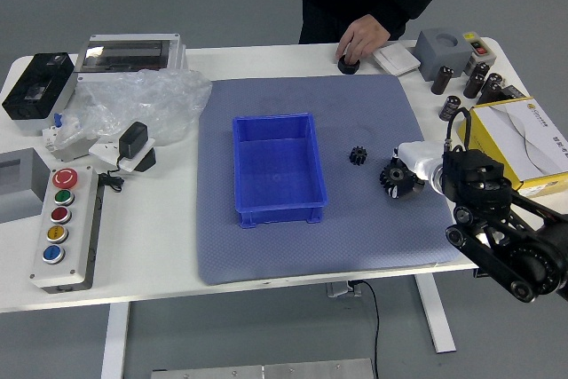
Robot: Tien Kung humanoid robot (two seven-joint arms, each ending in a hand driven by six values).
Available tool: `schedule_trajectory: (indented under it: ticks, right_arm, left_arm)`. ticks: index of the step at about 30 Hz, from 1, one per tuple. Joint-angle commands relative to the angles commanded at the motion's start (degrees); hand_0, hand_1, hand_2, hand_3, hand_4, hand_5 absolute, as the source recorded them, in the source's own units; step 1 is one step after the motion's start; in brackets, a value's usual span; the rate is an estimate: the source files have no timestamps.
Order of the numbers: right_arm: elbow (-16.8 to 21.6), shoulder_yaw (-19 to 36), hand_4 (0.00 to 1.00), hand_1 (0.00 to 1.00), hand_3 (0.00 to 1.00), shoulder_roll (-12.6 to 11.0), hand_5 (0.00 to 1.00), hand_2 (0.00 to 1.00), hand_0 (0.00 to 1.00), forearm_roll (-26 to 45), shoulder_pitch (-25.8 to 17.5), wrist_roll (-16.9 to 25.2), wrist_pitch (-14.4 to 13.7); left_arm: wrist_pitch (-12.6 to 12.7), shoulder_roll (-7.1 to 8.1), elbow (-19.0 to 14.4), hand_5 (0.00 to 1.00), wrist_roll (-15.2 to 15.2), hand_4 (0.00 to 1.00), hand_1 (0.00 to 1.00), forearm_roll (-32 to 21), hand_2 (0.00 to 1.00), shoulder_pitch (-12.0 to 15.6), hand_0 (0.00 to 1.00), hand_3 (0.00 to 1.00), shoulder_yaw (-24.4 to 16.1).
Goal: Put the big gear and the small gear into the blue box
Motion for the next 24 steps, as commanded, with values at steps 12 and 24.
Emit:
schedule_trajectory:
  ticks: [12,24]
  right_arm:
    - [-0.57,0.2,0.529,0.477,0.604,0.29,0.32,0.51,0.467,-0.82,-0.24,0.77,-2.34]
    - [0.76,2.2,0.485,0.444,0.596,-0.02,0.277,0.478,0.422,-1.61,-0.34,0.7,-3.47]
  left_arm:
    - [0.01,-0.02,0.0,0.252,-0.03,0.661,0.823,-0.07,0.814,-0.03,0.796,0.842,0.07]
    - [0.02,-0.03,0.0,0.252,-0.05,0.66,0.824,-0.08,0.814,-0.01,0.796,0.842,-0.03]
